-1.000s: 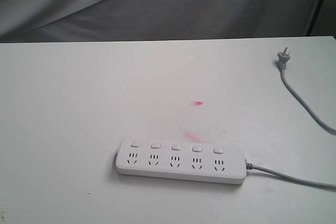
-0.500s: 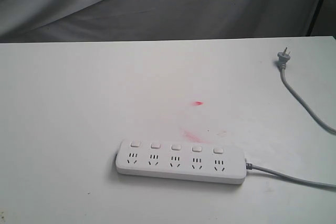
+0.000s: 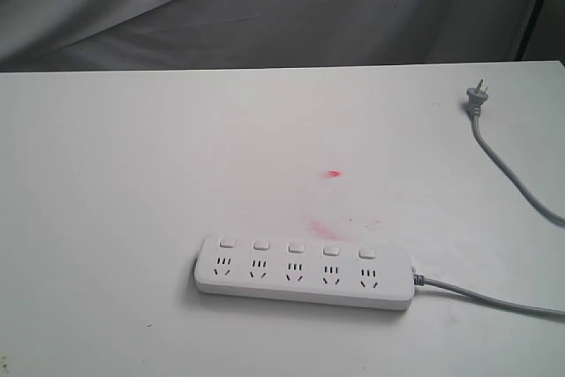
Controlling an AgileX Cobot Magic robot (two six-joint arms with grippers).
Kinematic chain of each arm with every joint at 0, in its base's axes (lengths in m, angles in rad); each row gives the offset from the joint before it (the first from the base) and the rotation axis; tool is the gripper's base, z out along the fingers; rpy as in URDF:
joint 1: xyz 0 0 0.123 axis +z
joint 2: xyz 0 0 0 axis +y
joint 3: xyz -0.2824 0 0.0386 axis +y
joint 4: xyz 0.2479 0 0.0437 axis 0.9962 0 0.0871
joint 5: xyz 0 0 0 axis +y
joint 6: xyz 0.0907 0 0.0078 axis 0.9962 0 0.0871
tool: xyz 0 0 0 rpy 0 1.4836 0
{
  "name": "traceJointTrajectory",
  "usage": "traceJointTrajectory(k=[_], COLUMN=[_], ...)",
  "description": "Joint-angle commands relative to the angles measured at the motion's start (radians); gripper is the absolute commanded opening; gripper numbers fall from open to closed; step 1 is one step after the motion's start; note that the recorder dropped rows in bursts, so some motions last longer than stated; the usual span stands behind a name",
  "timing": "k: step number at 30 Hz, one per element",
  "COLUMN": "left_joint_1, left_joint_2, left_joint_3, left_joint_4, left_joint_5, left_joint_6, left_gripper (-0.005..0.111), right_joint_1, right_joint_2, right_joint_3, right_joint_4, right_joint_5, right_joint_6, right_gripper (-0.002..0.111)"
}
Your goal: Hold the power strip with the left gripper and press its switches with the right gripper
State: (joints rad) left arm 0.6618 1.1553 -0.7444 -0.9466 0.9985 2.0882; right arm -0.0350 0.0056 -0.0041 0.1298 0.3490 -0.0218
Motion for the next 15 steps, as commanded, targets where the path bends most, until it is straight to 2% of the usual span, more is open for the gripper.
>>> traceJointTrajectory(k=[1, 3, 6, 11, 15], left_joint_1=[0.001, 0.001, 0.001, -0.001, -0.017], left_joint_2=[-0.001, -0.001, -0.001, -0.001, -0.001], left_joint_3=[0.006, 0.006, 0.006, 0.006, 0.006], left_joint_4=[-0.005, -0.005, -0.005, 0.058, 0.173], left_joint_5=[-0.008, -0.017, -0.035, -0.032, -0.022], left_joint_6=[0.005, 0.005, 0.005, 0.005, 0.005], left_gripper=[0.061, 0.072, 0.078, 0.079, 0.079], right_joint_1=[0.005, 0.005, 0.005, 0.005, 0.005], right_joint_2=[-0.006, -0.006, -0.006, -0.006, -0.006], right_joint_3=[0.004, 0.004, 0.004, 0.004, 0.004], right_joint_4=[0.000, 0.000, 0.000, 0.000, 0.000], right_joint_5=[-0.005, -0.005, -0.005, -0.005, -0.005], right_joint_6=[-0.002, -0.002, -0.002, -0.002, -0.002], right_gripper=[0.000, 0.000, 0.000, 0.000, 0.000])
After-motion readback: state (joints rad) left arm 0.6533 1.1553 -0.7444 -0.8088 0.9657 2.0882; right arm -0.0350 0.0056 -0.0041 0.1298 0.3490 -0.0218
